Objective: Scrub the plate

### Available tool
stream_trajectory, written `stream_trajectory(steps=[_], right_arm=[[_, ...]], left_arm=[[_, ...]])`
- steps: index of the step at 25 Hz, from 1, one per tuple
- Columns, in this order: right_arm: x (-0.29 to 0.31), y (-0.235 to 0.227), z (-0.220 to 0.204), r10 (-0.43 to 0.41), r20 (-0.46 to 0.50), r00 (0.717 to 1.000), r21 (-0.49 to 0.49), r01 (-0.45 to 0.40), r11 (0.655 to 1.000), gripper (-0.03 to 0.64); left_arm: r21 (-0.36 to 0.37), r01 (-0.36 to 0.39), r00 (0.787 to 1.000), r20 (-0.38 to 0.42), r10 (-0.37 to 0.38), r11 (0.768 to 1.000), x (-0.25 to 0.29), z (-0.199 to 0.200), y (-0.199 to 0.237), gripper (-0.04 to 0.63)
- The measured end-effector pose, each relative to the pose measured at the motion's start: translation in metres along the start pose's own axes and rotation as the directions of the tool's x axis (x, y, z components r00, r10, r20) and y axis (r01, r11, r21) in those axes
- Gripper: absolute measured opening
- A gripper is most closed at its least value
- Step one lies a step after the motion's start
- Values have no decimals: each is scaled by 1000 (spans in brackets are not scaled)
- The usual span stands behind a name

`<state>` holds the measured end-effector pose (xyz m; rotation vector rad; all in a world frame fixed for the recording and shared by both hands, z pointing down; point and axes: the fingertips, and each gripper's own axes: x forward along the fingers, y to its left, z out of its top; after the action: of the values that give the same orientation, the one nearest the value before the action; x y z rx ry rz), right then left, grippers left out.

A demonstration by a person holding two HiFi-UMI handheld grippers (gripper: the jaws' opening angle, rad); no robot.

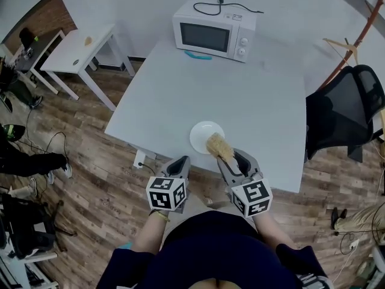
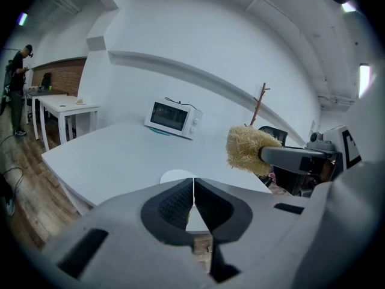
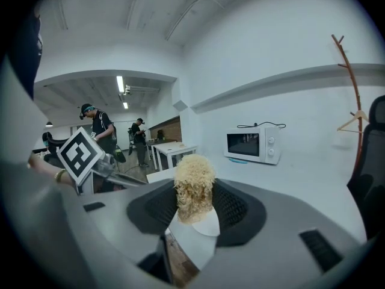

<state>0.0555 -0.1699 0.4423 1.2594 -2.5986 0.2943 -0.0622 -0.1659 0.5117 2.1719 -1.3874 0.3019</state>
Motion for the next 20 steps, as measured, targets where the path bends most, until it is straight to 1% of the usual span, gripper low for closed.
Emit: stream_trajectory(steps=[5,8,11,16,20], right_arm=[[16,-7,-12,-2,-26,1000,4,2,1000,169],[25,-11,-18,-7,-38,999,15,7,1000,169],[33,-24,-30,-30,-64,998,33,32,999,169],[46,-41,-38,-54,-96,994,45,59,997,169],[58,-53,-46,-64,-125,990,71,73,995,169]], left_arm=[[-49,-11,999,-34,9,999,18,-6,12,20],[-84,2,999,-50,-6,996,33,-7,22,20],[-115,11,997,-75,-20,993,52,-8,34,20],[-171,17,987,-155,-44,985,83,-17,56,20],[-177,6,976,-214,-45,984,108,-24,70,21]])
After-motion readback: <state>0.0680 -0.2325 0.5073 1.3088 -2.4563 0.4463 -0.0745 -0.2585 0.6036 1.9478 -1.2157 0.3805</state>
